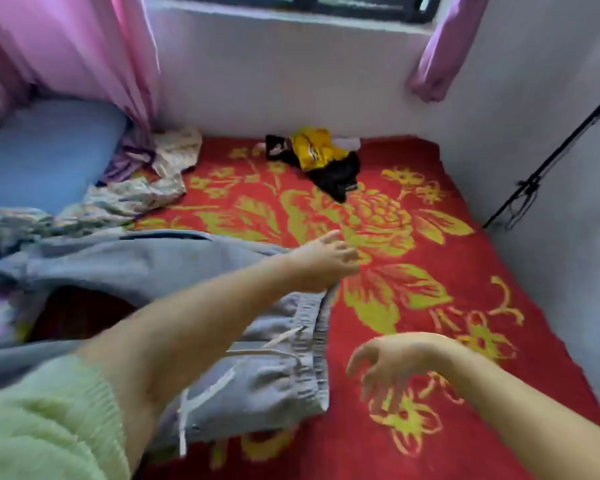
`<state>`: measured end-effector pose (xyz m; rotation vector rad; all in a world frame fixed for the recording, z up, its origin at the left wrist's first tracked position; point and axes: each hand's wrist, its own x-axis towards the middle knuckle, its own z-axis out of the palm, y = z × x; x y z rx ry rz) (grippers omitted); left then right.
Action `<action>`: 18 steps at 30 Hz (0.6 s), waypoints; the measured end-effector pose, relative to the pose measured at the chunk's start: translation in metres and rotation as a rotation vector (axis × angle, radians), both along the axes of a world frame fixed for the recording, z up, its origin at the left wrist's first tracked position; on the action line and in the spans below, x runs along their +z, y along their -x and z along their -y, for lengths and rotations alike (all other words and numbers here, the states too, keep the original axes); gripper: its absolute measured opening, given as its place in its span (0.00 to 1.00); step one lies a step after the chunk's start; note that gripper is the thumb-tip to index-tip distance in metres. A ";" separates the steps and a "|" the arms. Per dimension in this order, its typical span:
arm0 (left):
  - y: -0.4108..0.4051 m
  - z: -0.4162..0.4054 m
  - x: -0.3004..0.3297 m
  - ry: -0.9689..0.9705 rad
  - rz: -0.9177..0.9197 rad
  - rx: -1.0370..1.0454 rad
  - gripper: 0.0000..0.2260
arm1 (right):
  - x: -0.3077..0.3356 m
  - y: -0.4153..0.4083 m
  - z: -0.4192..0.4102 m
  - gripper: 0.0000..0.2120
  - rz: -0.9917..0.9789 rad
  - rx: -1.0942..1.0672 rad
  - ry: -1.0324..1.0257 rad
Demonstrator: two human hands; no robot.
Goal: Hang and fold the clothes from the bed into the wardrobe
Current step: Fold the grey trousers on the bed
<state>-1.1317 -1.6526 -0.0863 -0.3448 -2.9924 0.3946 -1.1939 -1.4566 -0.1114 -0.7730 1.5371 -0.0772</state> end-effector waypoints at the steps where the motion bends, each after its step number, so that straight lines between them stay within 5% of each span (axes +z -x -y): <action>1: -0.006 -0.016 -0.042 -0.075 0.120 0.045 0.20 | -0.036 0.015 -0.021 0.13 -0.013 -0.055 -0.079; 3: -0.038 -0.048 -0.114 -0.275 0.342 0.270 0.18 | -0.087 0.039 -0.047 0.14 -0.084 -0.186 -0.126; 6: -0.081 -0.082 -0.206 -0.535 0.385 0.674 0.13 | -0.154 0.056 -0.049 0.15 -0.168 -0.323 -0.112; 9: -0.103 -0.129 -0.267 -0.620 0.426 0.681 0.13 | -0.211 0.063 -0.016 0.15 -0.223 -0.460 -0.011; 12: -0.097 -0.169 -0.316 -0.519 0.464 0.537 0.09 | -0.269 0.072 0.045 0.12 -0.217 -0.605 0.177; 16: -0.071 -0.166 -0.346 -0.365 0.515 0.606 0.21 | -0.324 0.072 0.120 0.16 -0.140 -0.917 0.240; 18: -0.057 -0.161 -0.343 -0.296 0.610 0.665 0.18 | -0.335 0.070 0.141 0.21 -0.130 -1.079 0.218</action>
